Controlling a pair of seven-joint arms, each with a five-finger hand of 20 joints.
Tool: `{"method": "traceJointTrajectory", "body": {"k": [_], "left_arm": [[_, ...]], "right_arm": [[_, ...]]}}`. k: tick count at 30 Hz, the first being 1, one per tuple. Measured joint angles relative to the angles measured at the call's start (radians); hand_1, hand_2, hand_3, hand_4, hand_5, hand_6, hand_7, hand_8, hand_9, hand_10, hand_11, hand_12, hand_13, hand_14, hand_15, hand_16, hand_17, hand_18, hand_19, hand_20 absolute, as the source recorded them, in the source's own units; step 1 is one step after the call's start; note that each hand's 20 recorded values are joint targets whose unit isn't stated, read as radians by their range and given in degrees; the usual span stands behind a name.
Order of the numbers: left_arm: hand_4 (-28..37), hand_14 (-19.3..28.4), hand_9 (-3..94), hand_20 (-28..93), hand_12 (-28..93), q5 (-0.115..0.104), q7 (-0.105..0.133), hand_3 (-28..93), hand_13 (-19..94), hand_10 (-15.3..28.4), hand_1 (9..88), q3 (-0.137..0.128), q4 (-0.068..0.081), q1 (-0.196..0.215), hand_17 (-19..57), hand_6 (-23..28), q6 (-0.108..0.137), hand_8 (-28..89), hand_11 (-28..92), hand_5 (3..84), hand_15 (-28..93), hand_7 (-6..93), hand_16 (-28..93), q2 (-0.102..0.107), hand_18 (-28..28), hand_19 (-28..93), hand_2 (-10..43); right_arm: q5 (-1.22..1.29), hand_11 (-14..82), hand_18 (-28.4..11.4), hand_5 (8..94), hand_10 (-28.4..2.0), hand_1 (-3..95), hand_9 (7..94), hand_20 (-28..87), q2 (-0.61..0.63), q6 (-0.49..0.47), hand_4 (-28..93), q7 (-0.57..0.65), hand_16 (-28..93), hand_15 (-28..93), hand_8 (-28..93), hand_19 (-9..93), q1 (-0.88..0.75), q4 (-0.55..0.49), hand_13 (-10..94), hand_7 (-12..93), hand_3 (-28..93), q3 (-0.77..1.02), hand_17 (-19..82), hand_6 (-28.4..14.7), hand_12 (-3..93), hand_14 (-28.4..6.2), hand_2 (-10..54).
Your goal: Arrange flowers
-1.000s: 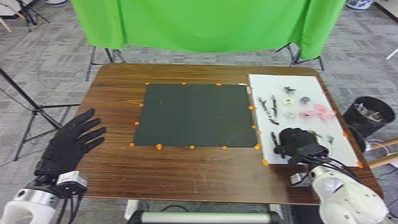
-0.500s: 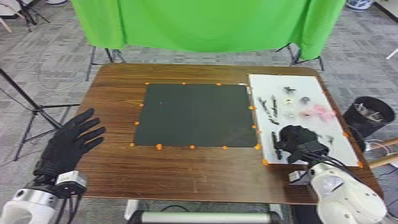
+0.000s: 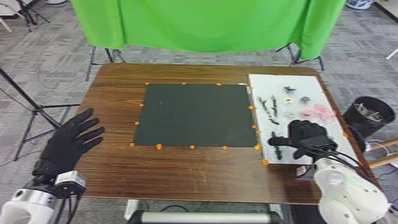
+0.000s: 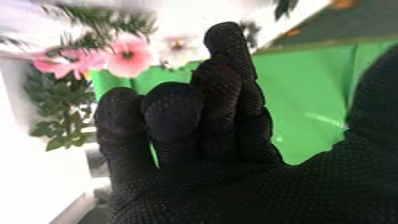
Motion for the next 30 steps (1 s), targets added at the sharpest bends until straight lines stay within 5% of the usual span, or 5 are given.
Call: {"method": "traceJointTrajectory", "body": {"k": [6, 15, 24, 30], "left_arm": [[-24.4, 16.5, 22.7, 7, 15, 0.000, 0.000, 69, 19, 12.5, 24.1, 0.000, 0.000, 0.000, -9.1, 2.8, 0.000, -11, 21, 27.1, 30, 20.4, -1, 0.000, 23.1, 42, -4.2], [-24.5, 16.5, 22.7, 7, 15, 0.000, 0.000, 69, 19, 12.6, 24.2, 0.002, 0.000, -0.001, -9.1, 2.8, 0.000, -11, 21, 27.1, 30, 20.4, -1, 0.000, 23.0, 42, -4.2], [-24.3, 16.5, 22.7, 7, 15, 0.001, -0.002, 69, 19, 12.6, 24.4, 0.002, 0.000, -0.001, -9.1, 2.8, 0.000, -11, 21, 27.1, 30, 20.4, -1, -0.001, 23.0, 42, -3.9], [-24.2, 16.5, 22.8, 7, 15, 0.000, 0.000, 69, 19, 12.7, 24.5, 0.003, 0.000, -0.001, -9.1, 2.8, 0.000, -11, 21, 27.1, 30, 20.3, -1, -0.001, 23.0, 42, -3.8]], "right_arm": [[0.003, 61.3, -21.9, 64.1, -12.9, 22.1, 69.2, 54, -0.006, -0.074, -28, 0.004, 31, 81, -15, 93, 0.011, 0.005, 68, 42, 79, -0.014, 36, -1.8, 42.0, -10.7, -9.5], [-0.033, 59.9, -21.6, 78.7, -9.1, 49.0, 82.6, 59, -0.003, 0.015, -28, 0.015, 34, 79, 1, 93, 0.041, 0.032, 78, 33, 69, -0.076, 44, 2.6, 42.5, -7.9, -9.5], [-0.062, 59.7, -21.7, 83.8, -8.2, 51.2, 86.4, 61, -0.007, -0.037, -28, 0.012, 36, 79, 4, 93, 0.057, 0.019, 81, 33, 76, -0.093, 45, 3.2, 43.8, -7.4, -9.5], [-0.059, 62.9, -22.1, 76.3, -6.8, 45.8, 82.4, 62, -0.012, -0.063, -24, -0.024, 37, 81, 20, 93, 0.056, 0.015, 80, 42, 87, -0.091, 46, 0.7, 50.1, -6.3, -9.5]]}}
